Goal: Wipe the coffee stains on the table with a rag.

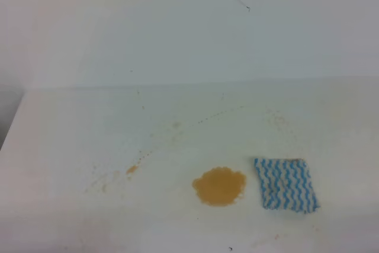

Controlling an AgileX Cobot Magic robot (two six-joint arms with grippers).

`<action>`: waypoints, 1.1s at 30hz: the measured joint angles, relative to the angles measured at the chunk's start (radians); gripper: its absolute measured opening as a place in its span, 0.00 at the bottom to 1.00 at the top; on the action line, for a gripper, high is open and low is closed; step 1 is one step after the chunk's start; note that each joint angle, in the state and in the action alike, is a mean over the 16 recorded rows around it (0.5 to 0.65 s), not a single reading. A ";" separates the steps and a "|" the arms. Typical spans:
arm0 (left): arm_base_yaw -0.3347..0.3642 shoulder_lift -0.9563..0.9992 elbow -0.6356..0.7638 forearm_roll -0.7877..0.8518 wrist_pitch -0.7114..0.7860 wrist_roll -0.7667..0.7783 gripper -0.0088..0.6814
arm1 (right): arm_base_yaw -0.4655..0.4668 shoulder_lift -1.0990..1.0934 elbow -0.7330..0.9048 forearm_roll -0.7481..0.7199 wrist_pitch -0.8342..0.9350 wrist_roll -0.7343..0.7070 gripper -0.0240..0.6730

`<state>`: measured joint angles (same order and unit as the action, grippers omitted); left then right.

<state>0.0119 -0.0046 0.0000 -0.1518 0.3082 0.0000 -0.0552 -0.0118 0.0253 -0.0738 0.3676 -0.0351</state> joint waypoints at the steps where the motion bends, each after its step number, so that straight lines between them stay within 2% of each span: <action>1: 0.000 0.000 0.000 0.000 0.000 0.000 0.01 | 0.000 0.000 0.000 0.000 0.000 0.000 0.03; 21: 0.000 -0.002 0.000 0.000 -0.001 0.000 0.01 | 0.000 0.000 0.000 -0.010 0.000 0.000 0.03; 33: 0.000 0.002 0.000 0.000 -0.002 0.000 0.01 | 0.000 0.000 0.000 -0.181 0.006 -0.003 0.03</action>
<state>0.0119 -0.0028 0.0000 -0.1518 0.3058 0.0000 -0.0552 -0.0118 0.0253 -0.2549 0.3732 -0.0383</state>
